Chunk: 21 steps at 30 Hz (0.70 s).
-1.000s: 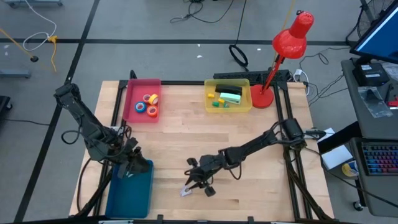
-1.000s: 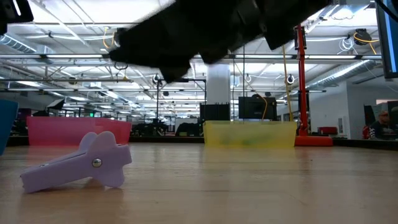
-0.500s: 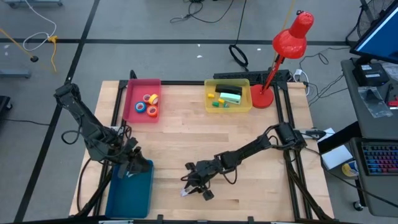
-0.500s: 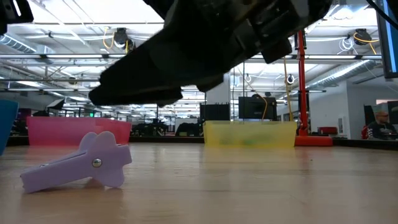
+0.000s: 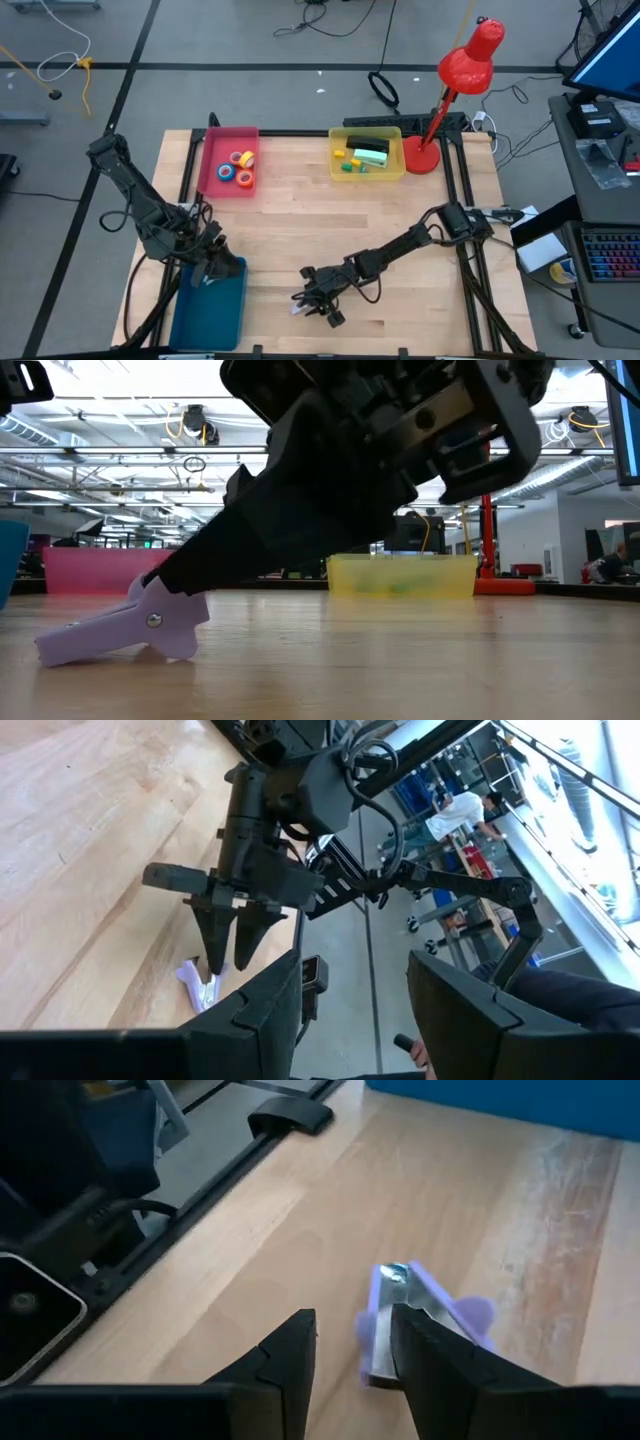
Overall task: Pick and place Stapler, Stapler remover, tape
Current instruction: Put the purple staple remover into the blue bin
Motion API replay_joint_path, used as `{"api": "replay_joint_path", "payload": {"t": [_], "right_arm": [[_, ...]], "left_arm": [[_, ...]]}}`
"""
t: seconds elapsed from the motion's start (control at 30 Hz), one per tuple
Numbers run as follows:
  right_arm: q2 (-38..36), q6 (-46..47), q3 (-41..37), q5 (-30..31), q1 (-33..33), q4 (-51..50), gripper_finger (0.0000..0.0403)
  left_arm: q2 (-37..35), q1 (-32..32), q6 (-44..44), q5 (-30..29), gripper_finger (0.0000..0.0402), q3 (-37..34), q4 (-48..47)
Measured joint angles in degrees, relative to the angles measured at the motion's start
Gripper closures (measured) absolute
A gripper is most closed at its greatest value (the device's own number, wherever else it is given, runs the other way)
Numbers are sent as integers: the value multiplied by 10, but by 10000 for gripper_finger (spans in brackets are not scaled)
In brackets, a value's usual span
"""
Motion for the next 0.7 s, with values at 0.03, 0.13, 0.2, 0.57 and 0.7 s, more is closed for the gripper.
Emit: {"api": "replay_joint_path", "payload": {"t": [0.03, 0.13, 0.2, 0.57, 0.7], "right_arm": [[0, -1, 0, 1, 0, -1, 275], [0, -2, 0, 2, -2, -2, 275], [0, -6, 0, 2, -2, -8, 275], [0, -22, 0, 17, -2, -20, 343], [0, -21, 0, 17, -5, -20, 365]], "left_arm": [[0, 0, 0, 0, 218, 0, 0], [0, 0, 0, 0, 218, 0, 0], [0, 0, 0, 0, 218, 0, 0], [0, 0, 0, 0, 218, 0, 0], [0, 0, 0, 0, 218, 0, 0]]}}
